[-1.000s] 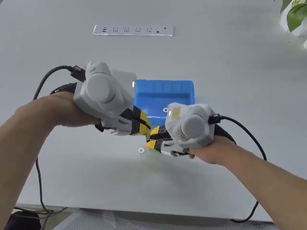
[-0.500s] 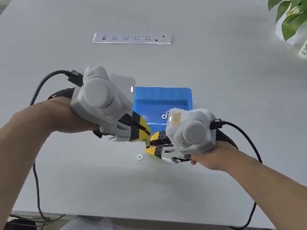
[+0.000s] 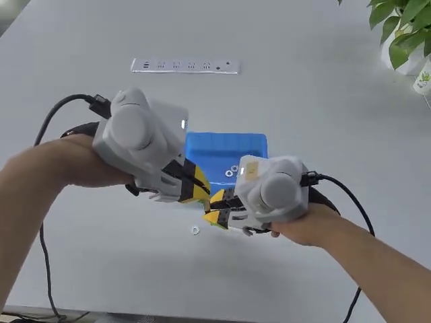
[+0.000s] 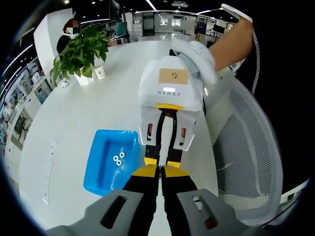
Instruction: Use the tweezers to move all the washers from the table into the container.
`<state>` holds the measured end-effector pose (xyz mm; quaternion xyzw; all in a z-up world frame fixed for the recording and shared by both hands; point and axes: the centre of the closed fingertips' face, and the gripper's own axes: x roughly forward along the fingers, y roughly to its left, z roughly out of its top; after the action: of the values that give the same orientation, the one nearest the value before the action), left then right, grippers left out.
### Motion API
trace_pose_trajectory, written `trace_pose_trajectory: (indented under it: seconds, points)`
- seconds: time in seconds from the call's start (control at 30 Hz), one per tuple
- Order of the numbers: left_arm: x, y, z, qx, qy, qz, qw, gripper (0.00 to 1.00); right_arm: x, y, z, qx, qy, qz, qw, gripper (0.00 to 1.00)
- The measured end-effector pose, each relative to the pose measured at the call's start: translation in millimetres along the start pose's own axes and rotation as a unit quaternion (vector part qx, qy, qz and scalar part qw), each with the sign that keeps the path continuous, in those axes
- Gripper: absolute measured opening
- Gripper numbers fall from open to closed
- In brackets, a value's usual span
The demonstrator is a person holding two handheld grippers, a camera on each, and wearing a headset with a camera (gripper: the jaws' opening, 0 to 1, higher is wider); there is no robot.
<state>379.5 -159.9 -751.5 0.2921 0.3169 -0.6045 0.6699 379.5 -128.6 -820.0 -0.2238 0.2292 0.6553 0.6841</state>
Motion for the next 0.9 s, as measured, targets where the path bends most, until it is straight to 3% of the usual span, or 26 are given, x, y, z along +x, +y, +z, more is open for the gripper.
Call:
trace_pose_trajectory:
  seconds: [0.33, 0.63, 0.9]
  points:
    - [-15.1, 8.3, 11.6, 0.011, 0.0, 0.013, 0.9999, 0.05, -10.1, -10.0, 17.2, -0.015, -0.005, -0.006, 0.9999, 0.1]
    - [-26.0, 24.4, 18.2, 0.014, -0.001, 0.026, 0.9996, 0.05, -14.5, -25.6, 29.8, -0.021, -0.013, -0.013, 0.9996, 0.11]
    - [-26.2, 41.4, 18.9, 0.018, 0.0, 0.033, 0.9993, 0.05, -13.4, -45.0, 31.9, -0.025, -0.013, -0.019, 0.9994, 0.11]
